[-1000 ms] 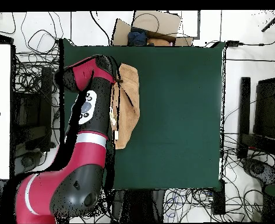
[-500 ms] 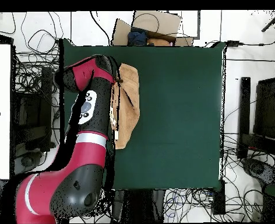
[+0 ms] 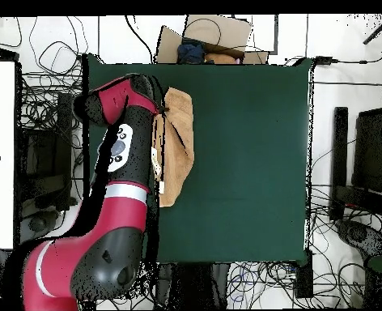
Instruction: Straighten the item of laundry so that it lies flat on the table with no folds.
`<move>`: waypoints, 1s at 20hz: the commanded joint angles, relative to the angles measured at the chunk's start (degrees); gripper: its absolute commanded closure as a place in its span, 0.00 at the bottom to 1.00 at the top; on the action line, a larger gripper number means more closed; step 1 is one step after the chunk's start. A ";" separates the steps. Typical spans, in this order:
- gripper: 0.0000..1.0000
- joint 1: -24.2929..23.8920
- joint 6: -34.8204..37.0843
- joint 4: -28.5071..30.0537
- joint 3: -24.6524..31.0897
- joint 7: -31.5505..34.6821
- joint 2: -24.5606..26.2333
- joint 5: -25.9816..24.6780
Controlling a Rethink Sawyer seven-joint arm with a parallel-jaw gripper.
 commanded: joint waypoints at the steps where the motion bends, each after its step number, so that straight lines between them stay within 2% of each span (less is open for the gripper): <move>1: 0.00 -0.51 2.08 2.01 0.03 16.07 1.33 0.30; 20: 0.00 -0.71 2.04 1.92 -0.05 15.46 1.18 1.22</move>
